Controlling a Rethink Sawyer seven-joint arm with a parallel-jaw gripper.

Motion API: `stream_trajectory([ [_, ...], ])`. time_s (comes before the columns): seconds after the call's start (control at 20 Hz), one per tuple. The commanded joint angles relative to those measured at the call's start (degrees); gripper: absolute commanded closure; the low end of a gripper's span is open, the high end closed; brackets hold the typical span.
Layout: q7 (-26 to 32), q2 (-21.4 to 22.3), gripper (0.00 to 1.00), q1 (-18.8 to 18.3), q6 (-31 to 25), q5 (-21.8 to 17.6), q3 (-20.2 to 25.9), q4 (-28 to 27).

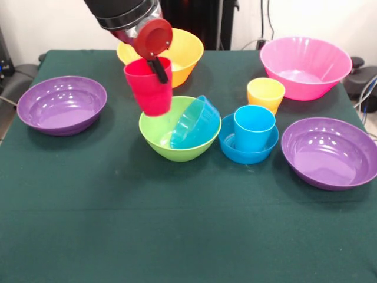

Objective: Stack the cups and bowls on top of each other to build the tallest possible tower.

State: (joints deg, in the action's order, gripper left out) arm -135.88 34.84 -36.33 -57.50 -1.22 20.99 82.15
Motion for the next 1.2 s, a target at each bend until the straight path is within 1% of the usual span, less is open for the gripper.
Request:
stream_trajectory([
  [0.05,1.5,-4.1,1.00,2.4,-3.2,3.4,4.9,-2.9],
  [0.35,-3.7,-6.4,1.00,5.7,-1.2,6.3,3.6,-4.6],
  [0.65,-8.2,-7.1,1.00,8.0,1.1,11.4,2.8,-4.3],
  [0.8,-10.2,-6.4,1.00,8.8,2.8,15.0,2.7,-2.2],
  [0.9,-10.9,-6.1,1.00,9.5,3.5,16.7,2.2,-1.3],
  [1.2,-11.1,-5.3,1.00,11.5,7.7,20.4,0.8,2.7],
])
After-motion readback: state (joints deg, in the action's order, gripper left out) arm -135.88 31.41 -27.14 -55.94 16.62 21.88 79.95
